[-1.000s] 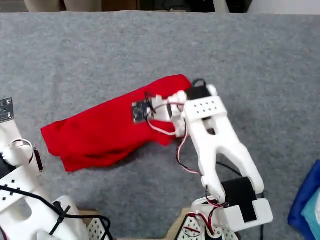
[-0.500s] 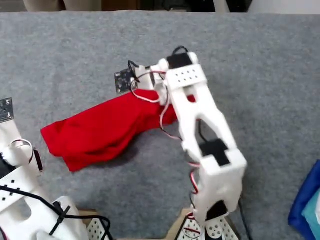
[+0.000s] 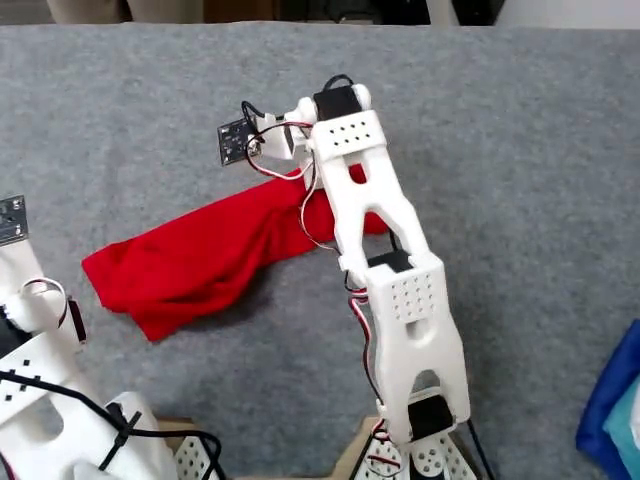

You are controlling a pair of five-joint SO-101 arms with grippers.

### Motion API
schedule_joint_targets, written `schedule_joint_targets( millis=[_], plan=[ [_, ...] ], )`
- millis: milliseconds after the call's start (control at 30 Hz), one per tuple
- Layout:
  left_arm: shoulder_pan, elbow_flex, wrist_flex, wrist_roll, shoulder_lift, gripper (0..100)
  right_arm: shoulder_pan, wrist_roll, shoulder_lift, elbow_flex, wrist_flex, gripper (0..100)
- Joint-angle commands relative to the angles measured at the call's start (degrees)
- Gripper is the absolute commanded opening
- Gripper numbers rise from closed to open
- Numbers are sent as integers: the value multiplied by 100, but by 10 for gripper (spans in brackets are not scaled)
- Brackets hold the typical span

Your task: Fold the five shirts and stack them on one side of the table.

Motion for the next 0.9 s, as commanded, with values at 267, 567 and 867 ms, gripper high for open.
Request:
schedule_joint_targets(
  millis=[267, 567, 867],
  plan=[
    [-9, -88, 35, -9, -66, 22, 119, -167, -84, -1868, 1002, 318],
    [202, -527, -211, 1600, 646, 174, 1253, -985, -989, -1877, 1002, 318],
    [1134, -1916, -167, 3305, 3873, 228, 2598, -1591, -1965, 154, 976, 318]
  ],
)
